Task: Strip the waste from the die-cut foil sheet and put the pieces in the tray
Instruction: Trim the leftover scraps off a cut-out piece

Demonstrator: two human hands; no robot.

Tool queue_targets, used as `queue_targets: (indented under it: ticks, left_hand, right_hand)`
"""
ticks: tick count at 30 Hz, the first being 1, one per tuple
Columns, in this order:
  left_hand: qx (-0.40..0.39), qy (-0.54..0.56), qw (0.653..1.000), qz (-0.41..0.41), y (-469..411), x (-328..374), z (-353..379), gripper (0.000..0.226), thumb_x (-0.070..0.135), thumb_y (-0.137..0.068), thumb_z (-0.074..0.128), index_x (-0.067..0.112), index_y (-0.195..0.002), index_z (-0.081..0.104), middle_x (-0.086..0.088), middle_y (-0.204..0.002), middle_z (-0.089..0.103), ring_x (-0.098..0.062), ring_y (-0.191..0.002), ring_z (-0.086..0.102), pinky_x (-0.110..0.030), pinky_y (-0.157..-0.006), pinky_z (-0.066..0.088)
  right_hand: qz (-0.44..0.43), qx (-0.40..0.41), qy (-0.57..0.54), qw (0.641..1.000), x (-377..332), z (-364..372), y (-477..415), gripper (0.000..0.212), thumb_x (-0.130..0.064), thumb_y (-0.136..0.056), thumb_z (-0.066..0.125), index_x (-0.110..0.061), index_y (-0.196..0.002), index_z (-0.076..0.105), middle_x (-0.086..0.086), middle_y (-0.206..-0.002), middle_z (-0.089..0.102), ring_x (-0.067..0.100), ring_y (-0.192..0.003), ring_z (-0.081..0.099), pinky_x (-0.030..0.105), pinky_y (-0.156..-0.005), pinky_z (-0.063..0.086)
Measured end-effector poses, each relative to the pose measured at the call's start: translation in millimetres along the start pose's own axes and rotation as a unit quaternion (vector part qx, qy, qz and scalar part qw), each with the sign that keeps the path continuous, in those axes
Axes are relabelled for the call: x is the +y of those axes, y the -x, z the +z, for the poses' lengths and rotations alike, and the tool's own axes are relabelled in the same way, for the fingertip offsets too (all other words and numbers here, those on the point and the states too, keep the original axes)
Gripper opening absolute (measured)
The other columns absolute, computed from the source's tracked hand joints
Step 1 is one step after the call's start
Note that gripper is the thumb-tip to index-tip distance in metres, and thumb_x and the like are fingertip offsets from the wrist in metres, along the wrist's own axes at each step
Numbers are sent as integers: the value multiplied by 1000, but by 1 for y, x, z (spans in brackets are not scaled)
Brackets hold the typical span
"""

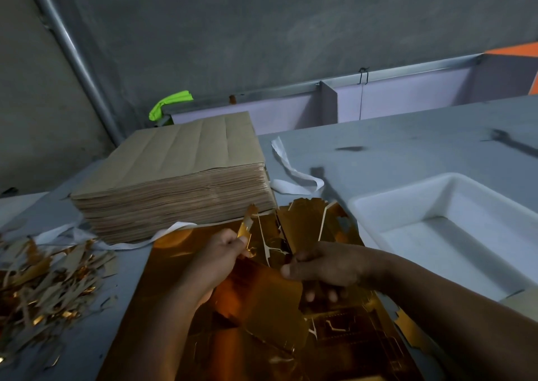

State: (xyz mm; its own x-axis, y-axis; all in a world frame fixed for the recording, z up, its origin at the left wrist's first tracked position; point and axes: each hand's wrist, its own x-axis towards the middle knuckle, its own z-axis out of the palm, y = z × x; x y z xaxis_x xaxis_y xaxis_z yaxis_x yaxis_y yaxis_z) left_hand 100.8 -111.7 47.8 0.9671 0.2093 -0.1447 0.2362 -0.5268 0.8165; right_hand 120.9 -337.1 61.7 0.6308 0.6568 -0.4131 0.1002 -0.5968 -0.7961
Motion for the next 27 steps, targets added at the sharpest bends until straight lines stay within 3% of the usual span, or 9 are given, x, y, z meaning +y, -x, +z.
queue_targets:
  ticks: [4,9,11,14,16,20,25,27]
  left_hand:
    - [3,-3,1000,6,-3,6,8,21,34,-102,46,21,-97,61,0,-94,66,-17,-90,59,-33,-73,41]
    - [-11,-15,1000,5,-6,4,18,21,40,-100,48,24,-96,61,-4,-99,65,-21,-93,60,-38,-83,47]
    - [-22,-15,1000,4,-6,0,20,27,46,-97,51,22,-95,64,-10,-100,66,-26,-95,62,-41,-86,48]
    - [-36,4,999,0,-6,-8,22,44,54,-93,53,12,-97,66,-16,-96,67,-31,-94,65,-38,-79,47]
    - [-39,15,999,1,-7,-12,23,51,57,-92,52,8,-96,65,-10,-87,63,-29,-85,63,-36,-74,45]
    - [-27,24,999,-6,-6,-19,30,51,59,-91,47,11,-92,64,-6,-80,60,-23,-72,59,-32,-67,45]
    - [-18,75,997,0,-3,-26,35,62,66,-81,46,9,-95,65,-20,-85,66,-31,-75,65,-32,-67,49]
    - [-12,94,996,-1,-2,-28,36,69,69,-75,44,7,-97,64,-13,-82,65,-26,-71,64,-29,-65,49]
  right_hand:
    - [-5,-2,-21,1000,-3,-2,2,36,-60,-95,46,-29,-101,62,0,-85,69,7,-50,50,18,-48,39]
    - [11,-24,-14,1000,-2,-5,2,12,-26,-99,56,-19,-93,63,-3,-73,67,4,-43,47,15,-41,34]
    - [9,-15,-23,1000,-2,-7,2,11,-21,-98,56,-18,-91,63,-5,-68,65,4,-42,47,15,-40,34]
    - [6,-2,-29,1000,-2,-8,2,12,-20,-97,54,-16,-90,62,-4,-64,62,5,-42,47,16,-41,34]
    - [4,7,-28,1000,-2,-8,2,15,-20,-97,53,-17,-86,62,-3,-63,61,5,-42,47,16,-42,34]
    - [10,19,-25,999,-3,-7,3,17,-21,-98,53,-21,-82,59,-5,-58,58,5,-41,46,16,-42,34]
    - [10,29,-23,999,-4,-5,4,20,-21,-97,52,-20,-78,57,-5,-59,54,6,-44,46,20,-46,33]
    - [6,30,-14,999,-5,-5,4,21,-20,-98,51,-19,-77,56,-3,-60,53,7,-44,46,20,-46,34]
